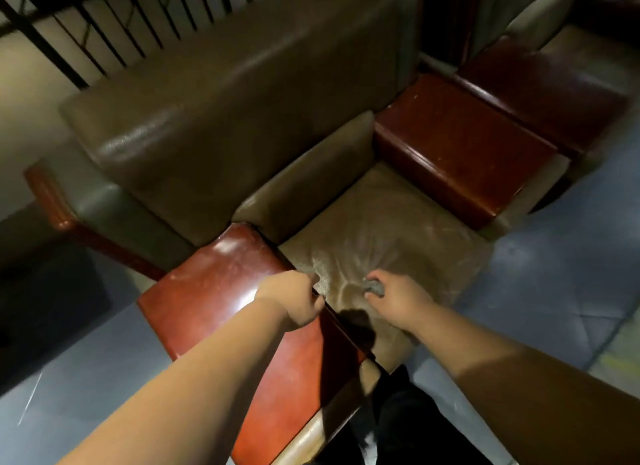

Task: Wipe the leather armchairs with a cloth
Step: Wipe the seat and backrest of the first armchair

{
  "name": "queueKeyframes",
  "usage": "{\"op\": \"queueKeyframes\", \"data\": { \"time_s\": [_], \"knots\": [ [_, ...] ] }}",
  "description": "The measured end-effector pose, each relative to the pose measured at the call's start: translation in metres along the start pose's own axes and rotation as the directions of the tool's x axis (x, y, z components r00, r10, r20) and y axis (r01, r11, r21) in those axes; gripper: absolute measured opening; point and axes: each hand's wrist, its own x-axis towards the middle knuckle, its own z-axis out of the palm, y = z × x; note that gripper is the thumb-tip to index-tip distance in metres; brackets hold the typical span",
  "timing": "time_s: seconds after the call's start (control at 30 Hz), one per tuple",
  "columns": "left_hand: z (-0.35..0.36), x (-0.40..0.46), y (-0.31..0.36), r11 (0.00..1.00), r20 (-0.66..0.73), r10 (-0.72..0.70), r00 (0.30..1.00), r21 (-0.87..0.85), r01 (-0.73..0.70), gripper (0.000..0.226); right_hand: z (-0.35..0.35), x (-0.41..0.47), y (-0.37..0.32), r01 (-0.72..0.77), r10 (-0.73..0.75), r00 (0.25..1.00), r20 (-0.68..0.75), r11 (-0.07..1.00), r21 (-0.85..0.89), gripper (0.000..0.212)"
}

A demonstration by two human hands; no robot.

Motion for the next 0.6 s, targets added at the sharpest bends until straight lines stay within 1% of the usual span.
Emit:
{"op": "queueKeyframes", "data": {
  "time_s": [0.1,0.2,0.33,0.43,0.47,0.6],
  "knots": [
    [-0.021,-0.015,0.018,1.000,-0.026,0.031,0.999,-0.001,-0.031,0.055,-0.014,-0.041,0.002,-0.011,0.013,0.998,-0.062,1.000,0.018,0.041],
    [-0.041,-0.025,0.043,0.998,-0.041,0.064,0.997,0.014,-0.063,0.050,-0.036,-0.073,0.006,-0.003,0.000,0.991,-0.132,1.000,-0.020,0.039],
    [-0.063,-0.026,0.083,0.995,-0.071,0.092,0.993,0.035,-0.089,0.043,-0.072,-0.096,0.029,-0.009,0.001,0.984,-0.177,0.999,-0.046,0.037],
    [-0.075,-0.015,0.117,0.995,-0.089,0.090,0.992,0.041,-0.087,0.055,-0.098,-0.103,0.054,-0.025,0.020,0.980,-0.197,0.999,-0.022,0.033],
    [-0.078,-0.009,0.128,0.995,-0.092,0.088,0.992,0.043,-0.085,0.056,-0.106,-0.104,0.063,-0.023,0.018,0.979,-0.203,1.000,-0.021,0.034],
    [-0.091,0.005,0.187,0.997,-0.083,0.077,0.994,0.025,-0.075,0.042,-0.136,-0.109,0.103,-0.007,-0.006,0.977,-0.214,0.998,-0.058,0.041]
  ]
}}
